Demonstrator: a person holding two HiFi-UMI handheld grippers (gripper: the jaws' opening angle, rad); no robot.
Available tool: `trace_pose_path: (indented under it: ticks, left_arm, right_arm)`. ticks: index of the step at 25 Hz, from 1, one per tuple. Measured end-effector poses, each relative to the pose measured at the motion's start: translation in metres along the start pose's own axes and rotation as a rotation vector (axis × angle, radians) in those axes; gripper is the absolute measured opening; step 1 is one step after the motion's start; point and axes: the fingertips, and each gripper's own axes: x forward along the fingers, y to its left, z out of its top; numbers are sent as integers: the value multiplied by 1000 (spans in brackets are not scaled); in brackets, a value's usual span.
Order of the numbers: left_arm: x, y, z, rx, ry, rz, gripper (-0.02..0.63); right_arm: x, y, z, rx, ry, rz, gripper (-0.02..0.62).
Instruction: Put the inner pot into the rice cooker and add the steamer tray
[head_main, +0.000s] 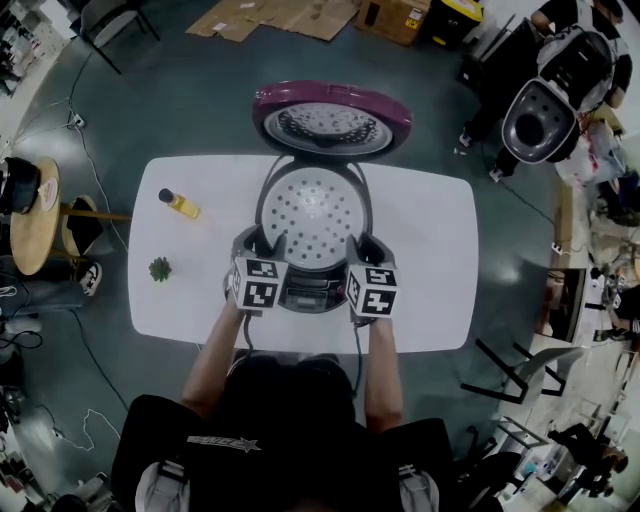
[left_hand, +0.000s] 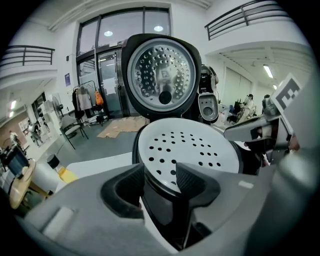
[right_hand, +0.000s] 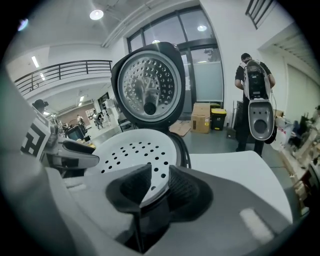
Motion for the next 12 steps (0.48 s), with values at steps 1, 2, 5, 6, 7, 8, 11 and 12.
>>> trace_pose_path:
  ticks: [1, 2, 5, 6, 7, 8, 11, 12]
  left_arm:
    - [-1, 0, 0, 3, -3, 8, 209]
    - [-2, 1, -1, 5, -6, 13, 209]
    - [-5, -1, -1, 1, -17, 17, 209]
    - [-6, -1, 0, -1, -22, 18, 209]
    - [-8, -2, 1, -2, -27, 19, 209]
    - [-10, -2, 2, -2, -34, 21, 209]
    - [-16, -4, 8, -4, -58, 26, 209]
    - [-20, -5, 11, -4, -67, 28, 209]
  right_arm:
    - [-1, 0, 0, -2, -3, -2, 112]
    - [-2, -1, 1, -4, -6, -2, 112]
    - [-6, -2, 3, -7, -15, -3, 112]
    - [-8, -2, 4, -8, -19, -3, 112]
    - [-10, -2, 5, -9, -24, -4, 112]
    - [-12, -2, 6, -10, -29, -4, 112]
    - [-20, -2, 12, -18, -53, -5, 112]
    - [-24, -2, 14, -22, -62, -4, 112]
